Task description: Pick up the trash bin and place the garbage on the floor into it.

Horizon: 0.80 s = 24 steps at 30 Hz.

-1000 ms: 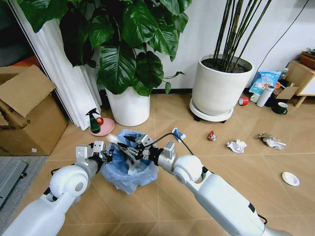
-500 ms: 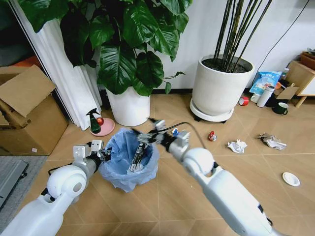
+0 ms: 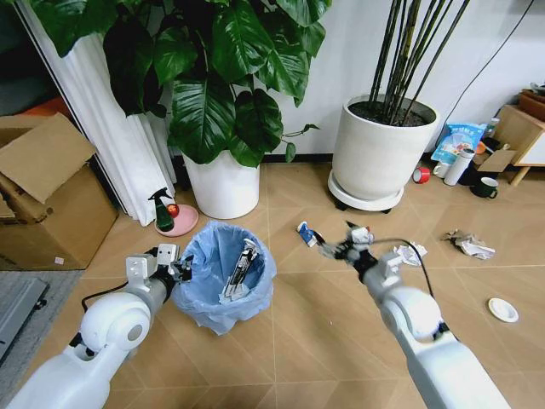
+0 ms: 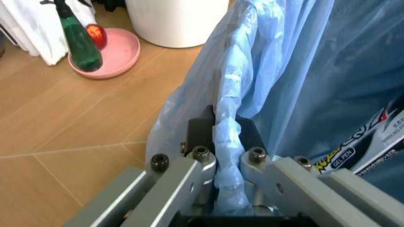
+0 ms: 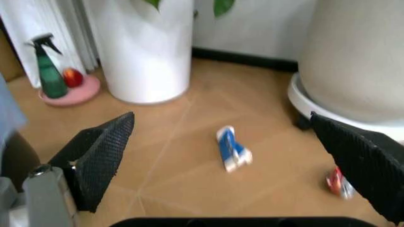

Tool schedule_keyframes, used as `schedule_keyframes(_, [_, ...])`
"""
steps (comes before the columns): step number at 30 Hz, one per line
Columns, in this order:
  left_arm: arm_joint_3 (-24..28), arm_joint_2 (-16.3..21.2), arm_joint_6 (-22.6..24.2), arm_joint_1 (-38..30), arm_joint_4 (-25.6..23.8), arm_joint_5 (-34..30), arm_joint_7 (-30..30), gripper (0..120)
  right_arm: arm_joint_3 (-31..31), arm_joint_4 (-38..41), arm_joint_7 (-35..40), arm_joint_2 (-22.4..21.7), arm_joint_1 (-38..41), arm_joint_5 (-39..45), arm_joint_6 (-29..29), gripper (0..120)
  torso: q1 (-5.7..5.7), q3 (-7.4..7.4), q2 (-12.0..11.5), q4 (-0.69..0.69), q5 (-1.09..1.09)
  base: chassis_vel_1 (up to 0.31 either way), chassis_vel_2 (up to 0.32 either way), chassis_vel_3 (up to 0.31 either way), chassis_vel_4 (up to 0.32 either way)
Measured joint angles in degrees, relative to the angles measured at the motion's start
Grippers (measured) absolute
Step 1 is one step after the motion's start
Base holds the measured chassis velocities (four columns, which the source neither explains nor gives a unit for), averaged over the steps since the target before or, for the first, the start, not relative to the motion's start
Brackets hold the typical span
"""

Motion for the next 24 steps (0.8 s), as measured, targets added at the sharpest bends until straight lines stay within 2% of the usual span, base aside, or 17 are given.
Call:
schedule_keyframes(11, [-0.65, 1.35, -0.14, 0.92, -1.35, -0.18, -0.06, 0, 0.22, -0.64, 1.33, 2.74, -3.36, -1.94, 1.38, 100, -0.01, -0.01, 0.0, 0.03, -0.01, -0.033, 0.034, 0.036, -0.031])
schedule_keyframes(24, [-0.6, 1.29, -0.25, 0.93, -1.43, -0.18, -0.3, 0, 0.25, -2.19, 1.52, 3.06, -2.87, -2.41, 2.03, 100, 0.01, 0.01, 0.0, 0.03, -0.01, -0.192, 0.191, 0.212, -0.207])
